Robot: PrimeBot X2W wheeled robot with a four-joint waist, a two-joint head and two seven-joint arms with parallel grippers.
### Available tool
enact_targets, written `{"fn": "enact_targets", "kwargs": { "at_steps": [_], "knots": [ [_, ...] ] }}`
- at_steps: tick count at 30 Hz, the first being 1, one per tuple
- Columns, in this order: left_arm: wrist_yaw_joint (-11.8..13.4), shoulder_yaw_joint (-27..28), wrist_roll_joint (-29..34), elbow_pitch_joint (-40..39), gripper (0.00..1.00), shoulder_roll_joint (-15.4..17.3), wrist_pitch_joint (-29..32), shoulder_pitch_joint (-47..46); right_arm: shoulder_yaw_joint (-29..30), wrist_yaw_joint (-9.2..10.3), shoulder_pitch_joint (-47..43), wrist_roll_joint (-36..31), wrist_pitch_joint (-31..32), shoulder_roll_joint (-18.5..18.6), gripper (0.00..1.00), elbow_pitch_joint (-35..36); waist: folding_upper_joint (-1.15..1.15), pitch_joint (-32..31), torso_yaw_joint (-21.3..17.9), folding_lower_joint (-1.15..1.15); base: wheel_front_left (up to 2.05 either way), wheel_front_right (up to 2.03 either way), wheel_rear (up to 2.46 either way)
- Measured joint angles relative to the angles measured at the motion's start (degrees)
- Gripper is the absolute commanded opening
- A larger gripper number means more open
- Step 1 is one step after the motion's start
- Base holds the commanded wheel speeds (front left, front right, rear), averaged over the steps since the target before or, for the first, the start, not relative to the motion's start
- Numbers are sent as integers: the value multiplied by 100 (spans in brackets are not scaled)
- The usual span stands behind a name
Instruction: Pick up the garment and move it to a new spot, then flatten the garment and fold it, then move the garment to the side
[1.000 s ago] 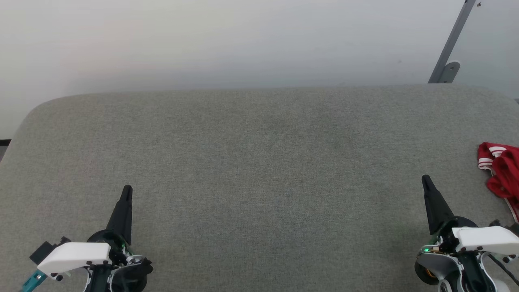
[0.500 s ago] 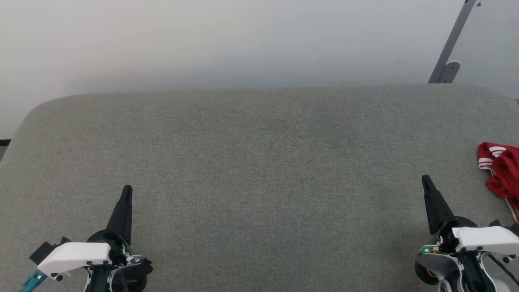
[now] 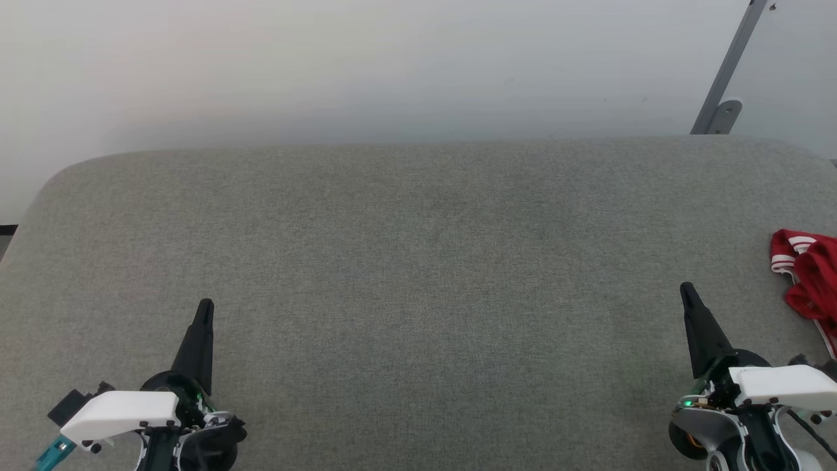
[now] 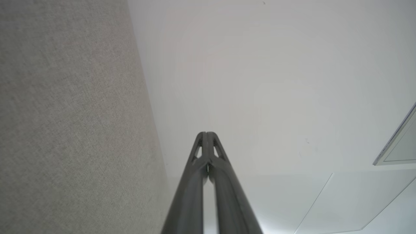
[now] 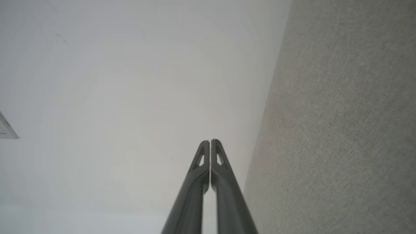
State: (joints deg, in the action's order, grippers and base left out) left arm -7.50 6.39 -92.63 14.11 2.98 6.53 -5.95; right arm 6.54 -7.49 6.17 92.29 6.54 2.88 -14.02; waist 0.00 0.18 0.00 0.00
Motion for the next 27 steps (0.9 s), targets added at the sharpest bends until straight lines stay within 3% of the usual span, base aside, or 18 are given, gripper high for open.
{"fn": "enact_targets", "kwargs": {
  "at_steps": [27],
  "knots": [
    [0, 3, 5, 0, 0, -4, 1, 0, 1, 0, 0, 0, 0, 0, 0, 0, 0, 0, 0, 0, 0, 0, 0]
  ]
}}
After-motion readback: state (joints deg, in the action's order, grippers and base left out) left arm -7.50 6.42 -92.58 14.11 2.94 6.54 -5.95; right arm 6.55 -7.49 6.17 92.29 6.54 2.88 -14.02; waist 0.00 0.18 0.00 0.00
